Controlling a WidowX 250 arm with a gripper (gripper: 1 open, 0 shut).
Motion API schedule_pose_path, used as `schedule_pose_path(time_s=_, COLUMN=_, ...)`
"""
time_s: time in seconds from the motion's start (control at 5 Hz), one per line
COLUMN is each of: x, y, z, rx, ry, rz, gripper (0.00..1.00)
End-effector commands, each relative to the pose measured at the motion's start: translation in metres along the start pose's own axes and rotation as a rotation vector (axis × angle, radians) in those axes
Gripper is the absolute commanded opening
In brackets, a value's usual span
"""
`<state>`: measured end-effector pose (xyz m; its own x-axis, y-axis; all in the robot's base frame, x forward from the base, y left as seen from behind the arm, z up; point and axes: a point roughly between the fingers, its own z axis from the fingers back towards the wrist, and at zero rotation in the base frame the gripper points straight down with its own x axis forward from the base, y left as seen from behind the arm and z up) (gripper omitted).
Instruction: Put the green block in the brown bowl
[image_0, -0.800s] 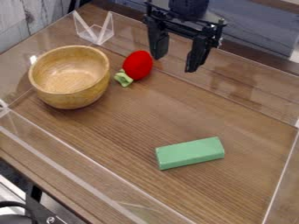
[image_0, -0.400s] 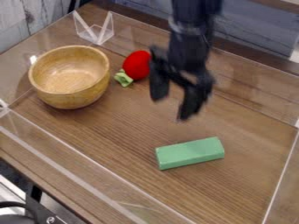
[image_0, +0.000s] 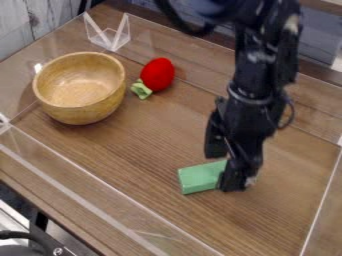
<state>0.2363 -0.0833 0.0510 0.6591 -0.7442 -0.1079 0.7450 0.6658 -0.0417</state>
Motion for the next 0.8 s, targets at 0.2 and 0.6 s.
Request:
schedule_pose_path(time_s=0.2, x=-0.004, y=0.017, z=0.003, rx=0.021, ry=-0.049, rz=0.078, gripper=1.0)
schedule_pose_path(time_s=0.6, x=-0.024, y=0.026, z=-0.012, rx=0.033, ry=-0.088, rz=0.173, gripper=1.0)
